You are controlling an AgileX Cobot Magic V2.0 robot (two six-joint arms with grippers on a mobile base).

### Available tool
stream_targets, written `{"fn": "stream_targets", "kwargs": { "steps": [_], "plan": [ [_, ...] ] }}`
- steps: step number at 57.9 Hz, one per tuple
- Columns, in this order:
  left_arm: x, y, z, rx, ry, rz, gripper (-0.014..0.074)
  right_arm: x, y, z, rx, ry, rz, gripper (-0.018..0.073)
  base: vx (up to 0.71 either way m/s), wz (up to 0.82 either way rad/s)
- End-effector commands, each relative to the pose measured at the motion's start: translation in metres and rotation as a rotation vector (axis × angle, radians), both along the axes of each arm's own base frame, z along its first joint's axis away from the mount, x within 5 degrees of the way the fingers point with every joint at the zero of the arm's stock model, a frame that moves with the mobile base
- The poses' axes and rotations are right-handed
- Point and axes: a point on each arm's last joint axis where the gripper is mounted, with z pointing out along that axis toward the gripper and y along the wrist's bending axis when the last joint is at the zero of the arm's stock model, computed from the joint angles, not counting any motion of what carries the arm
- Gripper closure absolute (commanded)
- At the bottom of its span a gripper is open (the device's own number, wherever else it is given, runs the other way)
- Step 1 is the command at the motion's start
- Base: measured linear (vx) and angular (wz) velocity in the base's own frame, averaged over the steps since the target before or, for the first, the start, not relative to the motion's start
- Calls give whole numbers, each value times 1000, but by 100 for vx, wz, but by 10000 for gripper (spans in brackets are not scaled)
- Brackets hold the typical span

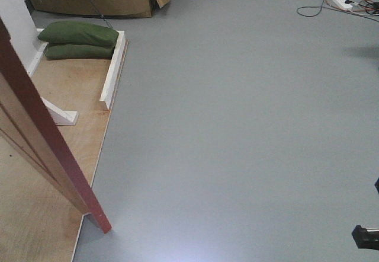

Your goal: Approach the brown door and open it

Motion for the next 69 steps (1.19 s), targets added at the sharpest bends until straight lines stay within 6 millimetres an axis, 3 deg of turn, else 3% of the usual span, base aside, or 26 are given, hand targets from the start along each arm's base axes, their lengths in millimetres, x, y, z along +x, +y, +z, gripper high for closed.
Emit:
{"fn": "stream_targets", "kwargs": {
  "steps": [1, 20, 37, 54, 69],
  "plan": [
    [-3, 2, 10, 9, -39, 29, 603, 2, 0, 5, -12, -66, -3, 559, 0, 0],
    [40, 6, -21, -3, 74, 44, 603, 2, 0, 5, -12, -66, -3, 559, 0, 0],
    [61, 2, -2, 9, 45, -12, 603, 2, 0, 5, -12, -66, -3, 559, 0, 0],
    [93, -5, -10, 17, 101, -104, 603, 2, 0, 5, -12, -66, -3, 559, 0, 0],
    [96, -6, -12, 18, 111, -126, 603, 2, 0, 5, -12, -66, -3, 559, 0, 0]
  ]
}}
